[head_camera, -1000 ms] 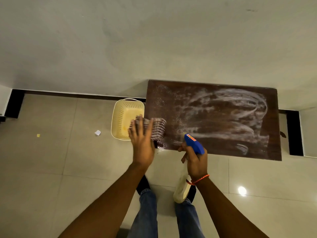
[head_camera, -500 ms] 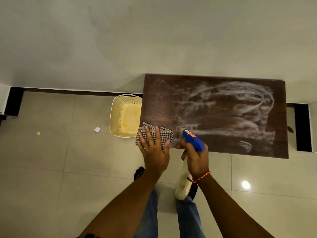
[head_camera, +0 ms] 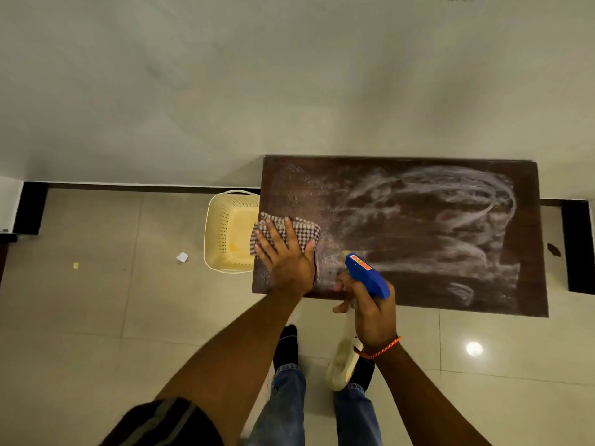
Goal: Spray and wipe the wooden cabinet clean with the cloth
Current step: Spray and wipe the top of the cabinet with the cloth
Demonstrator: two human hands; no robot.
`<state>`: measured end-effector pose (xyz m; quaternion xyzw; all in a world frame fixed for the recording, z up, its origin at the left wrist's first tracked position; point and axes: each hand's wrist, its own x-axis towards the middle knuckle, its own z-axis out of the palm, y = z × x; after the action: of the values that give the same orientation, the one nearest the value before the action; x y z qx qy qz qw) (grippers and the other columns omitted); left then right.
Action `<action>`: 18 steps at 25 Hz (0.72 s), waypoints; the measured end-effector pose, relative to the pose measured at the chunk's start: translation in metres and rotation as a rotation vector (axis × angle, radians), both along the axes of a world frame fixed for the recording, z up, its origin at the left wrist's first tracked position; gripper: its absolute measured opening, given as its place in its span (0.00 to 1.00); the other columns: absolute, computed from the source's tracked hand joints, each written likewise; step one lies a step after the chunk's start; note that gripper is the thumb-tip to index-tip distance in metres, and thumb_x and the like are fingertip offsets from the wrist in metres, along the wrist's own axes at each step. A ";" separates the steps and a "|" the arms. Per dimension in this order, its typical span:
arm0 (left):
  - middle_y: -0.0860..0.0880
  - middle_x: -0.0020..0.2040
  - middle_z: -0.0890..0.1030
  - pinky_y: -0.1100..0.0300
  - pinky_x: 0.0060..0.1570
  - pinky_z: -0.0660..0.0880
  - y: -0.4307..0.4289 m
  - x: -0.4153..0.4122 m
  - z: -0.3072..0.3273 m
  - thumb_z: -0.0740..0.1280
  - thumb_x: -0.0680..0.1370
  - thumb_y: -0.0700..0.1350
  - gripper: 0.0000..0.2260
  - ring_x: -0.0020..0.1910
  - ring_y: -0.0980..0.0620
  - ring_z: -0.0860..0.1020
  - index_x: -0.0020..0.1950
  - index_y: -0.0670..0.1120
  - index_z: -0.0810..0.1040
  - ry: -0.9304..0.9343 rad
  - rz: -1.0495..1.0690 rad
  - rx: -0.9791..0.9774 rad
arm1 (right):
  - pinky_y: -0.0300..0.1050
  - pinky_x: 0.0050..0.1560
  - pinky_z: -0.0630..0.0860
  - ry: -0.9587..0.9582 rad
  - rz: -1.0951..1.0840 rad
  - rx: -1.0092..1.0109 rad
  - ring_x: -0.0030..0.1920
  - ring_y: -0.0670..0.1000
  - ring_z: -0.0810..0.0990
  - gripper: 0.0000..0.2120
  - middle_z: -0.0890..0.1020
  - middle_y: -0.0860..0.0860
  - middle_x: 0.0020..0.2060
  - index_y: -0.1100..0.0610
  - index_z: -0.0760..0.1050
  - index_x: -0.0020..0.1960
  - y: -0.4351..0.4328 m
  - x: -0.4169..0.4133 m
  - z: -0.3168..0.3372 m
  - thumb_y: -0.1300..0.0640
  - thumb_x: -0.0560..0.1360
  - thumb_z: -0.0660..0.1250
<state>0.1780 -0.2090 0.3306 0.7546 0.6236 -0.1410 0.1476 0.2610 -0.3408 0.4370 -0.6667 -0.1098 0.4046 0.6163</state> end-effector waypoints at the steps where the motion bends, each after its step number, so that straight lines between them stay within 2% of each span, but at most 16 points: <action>1: 0.34 0.81 0.59 0.32 0.74 0.56 0.012 0.010 0.000 0.45 0.82 0.67 0.36 0.78 0.27 0.58 0.83 0.45 0.58 -0.002 -0.006 0.001 | 0.49 0.26 0.78 -0.012 -0.004 0.014 0.30 0.67 0.77 0.16 0.80 0.66 0.35 0.62 0.80 0.48 0.006 0.003 0.000 0.50 0.71 0.64; 4: 0.34 0.82 0.48 0.34 0.77 0.45 0.044 0.039 0.005 0.52 0.83 0.65 0.37 0.80 0.28 0.47 0.84 0.44 0.48 -0.029 -0.008 -0.043 | 0.50 0.26 0.76 -0.015 -0.020 0.047 0.29 0.67 0.76 0.14 0.81 0.62 0.34 0.64 0.81 0.45 0.023 0.013 0.000 0.52 0.73 0.64; 7: 0.36 0.82 0.38 0.36 0.77 0.37 0.088 0.066 0.009 0.49 0.84 0.64 0.36 0.80 0.31 0.37 0.83 0.45 0.39 -0.041 -0.011 -0.095 | 0.50 0.32 0.78 -0.036 -0.025 0.070 0.32 0.65 0.78 0.14 0.81 0.62 0.33 0.63 0.81 0.45 0.039 0.022 0.002 0.53 0.73 0.64; 10: 0.37 0.81 0.34 0.37 0.77 0.35 0.130 0.093 0.011 0.47 0.84 0.64 0.37 0.79 0.32 0.33 0.82 0.45 0.35 -0.036 -0.002 -0.146 | 0.52 0.27 0.76 -0.067 -0.009 0.089 0.29 0.66 0.77 0.11 0.81 0.62 0.33 0.57 0.82 0.44 0.047 0.031 0.001 0.52 0.74 0.64; 12: 0.38 0.81 0.32 0.37 0.77 0.34 0.140 0.104 0.010 0.47 0.83 0.65 0.38 0.79 0.33 0.32 0.82 0.44 0.33 -0.021 0.018 -0.170 | 0.55 0.26 0.75 -0.091 -0.007 0.087 0.27 0.66 0.76 0.11 0.80 0.64 0.32 0.58 0.81 0.44 0.049 0.035 -0.002 0.52 0.74 0.64; 13: 0.38 0.81 0.32 0.37 0.77 0.34 0.141 0.103 0.011 0.47 0.83 0.65 0.38 0.79 0.33 0.32 0.82 0.44 0.33 -0.018 0.011 -0.178 | 0.54 0.26 0.75 -0.101 -0.014 0.079 0.27 0.63 0.76 0.11 0.80 0.64 0.32 0.58 0.81 0.43 0.048 0.036 -0.003 0.52 0.74 0.64; 15: 0.38 0.81 0.32 0.38 0.77 0.34 0.138 0.095 0.013 0.46 0.83 0.65 0.37 0.79 0.33 0.32 0.82 0.46 0.33 -0.014 -0.044 -0.182 | 0.50 0.29 0.76 -0.115 -0.035 0.082 0.28 0.59 0.77 0.09 0.81 0.62 0.33 0.52 0.83 0.44 0.042 0.035 -0.004 0.56 0.75 0.64; 18: 0.38 0.81 0.33 0.37 0.78 0.35 0.116 0.071 0.014 0.45 0.84 0.65 0.36 0.79 0.33 0.32 0.82 0.48 0.34 -0.017 -0.123 -0.165 | 0.49 0.30 0.77 -0.096 -0.072 0.074 0.31 0.66 0.78 0.12 0.82 0.59 0.34 0.48 0.84 0.45 0.026 0.030 -0.007 0.59 0.76 0.63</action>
<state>0.2488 -0.0932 0.3445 0.7778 0.5614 -0.1943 0.2055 0.2912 -0.3147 0.4300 -0.6658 -0.1302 0.3454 0.6485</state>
